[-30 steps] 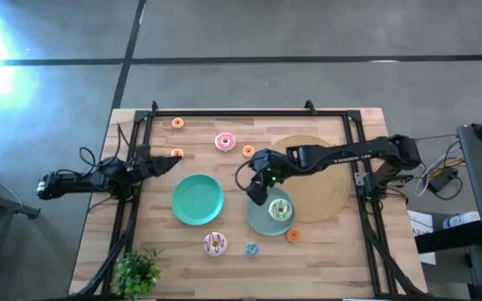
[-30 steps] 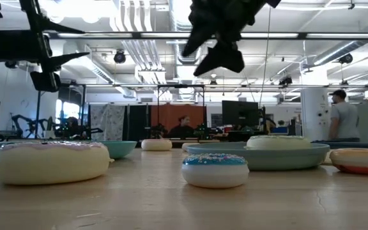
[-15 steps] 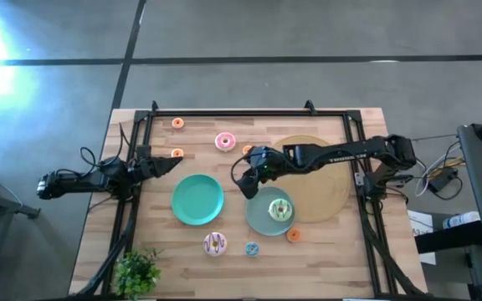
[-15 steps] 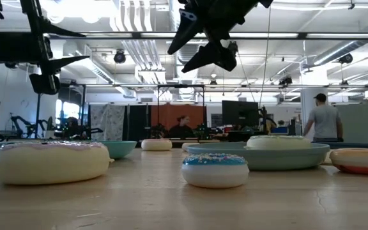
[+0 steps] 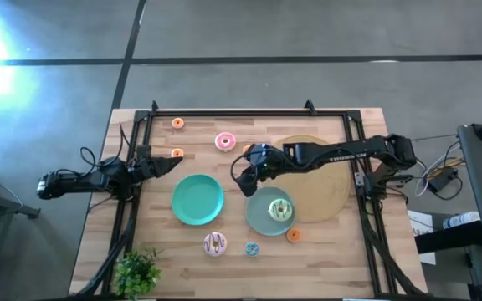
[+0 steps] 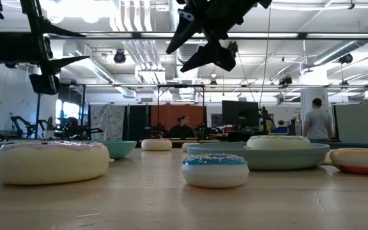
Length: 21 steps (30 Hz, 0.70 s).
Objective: Pick & Place donuts
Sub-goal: Put the big pink donut on the gray plate
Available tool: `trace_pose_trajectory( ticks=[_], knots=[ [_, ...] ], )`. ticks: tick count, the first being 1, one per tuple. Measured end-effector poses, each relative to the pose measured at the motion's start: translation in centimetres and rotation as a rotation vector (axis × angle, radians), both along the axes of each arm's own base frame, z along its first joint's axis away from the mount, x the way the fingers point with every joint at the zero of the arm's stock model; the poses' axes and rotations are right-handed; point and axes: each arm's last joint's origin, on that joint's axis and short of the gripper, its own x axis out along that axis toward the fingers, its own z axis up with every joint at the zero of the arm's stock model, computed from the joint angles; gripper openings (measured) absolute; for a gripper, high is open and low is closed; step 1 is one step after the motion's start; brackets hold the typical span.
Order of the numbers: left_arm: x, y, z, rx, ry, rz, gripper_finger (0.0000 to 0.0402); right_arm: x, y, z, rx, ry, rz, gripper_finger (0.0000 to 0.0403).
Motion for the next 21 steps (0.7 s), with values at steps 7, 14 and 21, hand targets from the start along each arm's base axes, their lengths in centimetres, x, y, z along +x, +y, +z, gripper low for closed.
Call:
trace_pose_trajectory(
  ticks=[7,14,21],
  knots=[
    [0.00,0.00,0.00,0.000,0.000,0.000,0.0167,0.00,-0.05,-0.01,-0.021,0.000,-0.009,0.0224],
    [0.00,0.00,0.00,0.000,0.000,0.000,0.0167,-0.01,-0.13,-0.02,-0.033,0.001,-0.004,0.0224],
    [0.00,0.00,0.00,0.000,0.000,0.000,0.0167,-0.02,-0.13,-0.02,-0.046,0.002,0.007,0.0224]
  ],
)
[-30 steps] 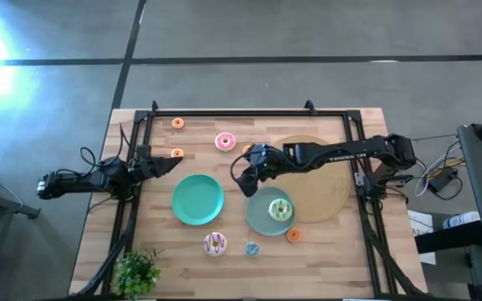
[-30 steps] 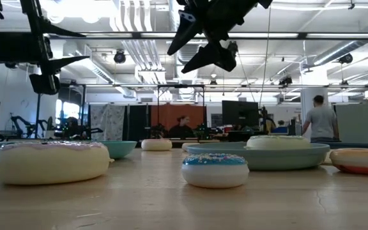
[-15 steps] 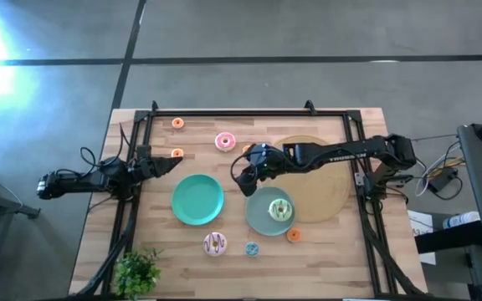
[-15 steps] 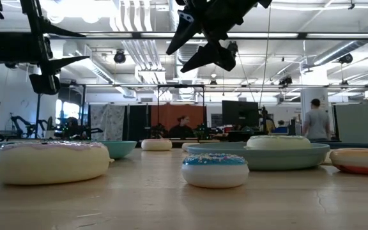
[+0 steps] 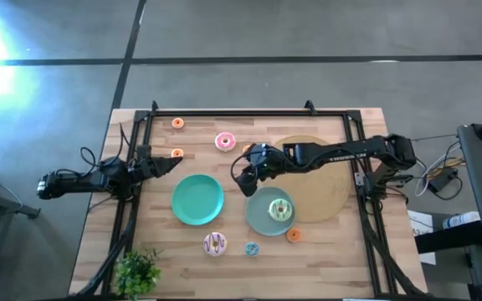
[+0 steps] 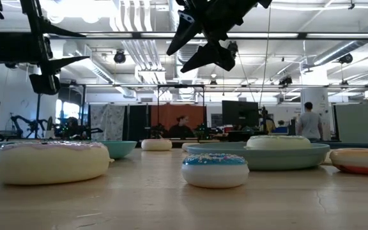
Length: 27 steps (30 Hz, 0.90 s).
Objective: Pick & Place donuts
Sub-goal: Put the big pink donut on the gray plate
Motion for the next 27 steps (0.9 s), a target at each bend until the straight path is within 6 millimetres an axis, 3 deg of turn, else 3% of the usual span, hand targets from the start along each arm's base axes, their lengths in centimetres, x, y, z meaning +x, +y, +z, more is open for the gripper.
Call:
trace_pose_trajectory(
  ticks=[27],
  knots=[
    [0.00,0.00,0.00,0.000,0.000,0.000,0.0167,-0.02,-0.32,0.02,-0.003,0.000,0.011,0.0224]
  ],
)
